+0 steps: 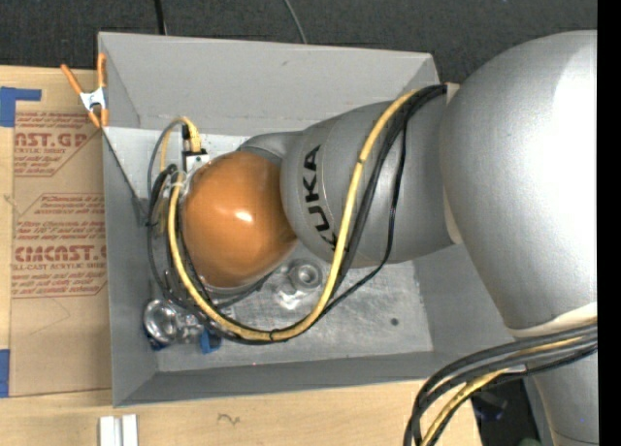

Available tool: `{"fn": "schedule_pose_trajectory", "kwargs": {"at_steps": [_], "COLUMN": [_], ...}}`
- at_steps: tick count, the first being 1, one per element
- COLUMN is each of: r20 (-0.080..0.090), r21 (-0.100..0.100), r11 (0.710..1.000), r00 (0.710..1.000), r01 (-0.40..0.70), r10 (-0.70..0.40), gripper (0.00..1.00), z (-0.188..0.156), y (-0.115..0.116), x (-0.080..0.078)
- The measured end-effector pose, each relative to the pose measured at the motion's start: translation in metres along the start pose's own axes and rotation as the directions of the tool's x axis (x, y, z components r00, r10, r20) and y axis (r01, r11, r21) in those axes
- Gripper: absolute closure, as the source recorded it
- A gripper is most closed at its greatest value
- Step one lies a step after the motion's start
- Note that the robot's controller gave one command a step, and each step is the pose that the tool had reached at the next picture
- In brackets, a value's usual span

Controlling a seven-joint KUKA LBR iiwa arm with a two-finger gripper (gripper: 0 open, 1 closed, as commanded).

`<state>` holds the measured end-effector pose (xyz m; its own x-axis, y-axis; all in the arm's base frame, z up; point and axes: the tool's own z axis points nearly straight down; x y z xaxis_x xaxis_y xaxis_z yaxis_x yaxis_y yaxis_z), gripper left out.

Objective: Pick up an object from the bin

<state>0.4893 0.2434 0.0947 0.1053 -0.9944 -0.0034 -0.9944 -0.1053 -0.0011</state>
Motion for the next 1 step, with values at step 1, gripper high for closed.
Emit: {"fn": "schedule_pose_trajectory", "kwargs": {"at_steps": [1], "r20": [0.002], "r21": [0.007], "r11": [1.0], "r00": [1.0], "r01": [-0.002], "r10": [0.002], "gripper": [1.0], "z": [-0.1074], "y": [-0.0014], "x": [-0.0022]}}
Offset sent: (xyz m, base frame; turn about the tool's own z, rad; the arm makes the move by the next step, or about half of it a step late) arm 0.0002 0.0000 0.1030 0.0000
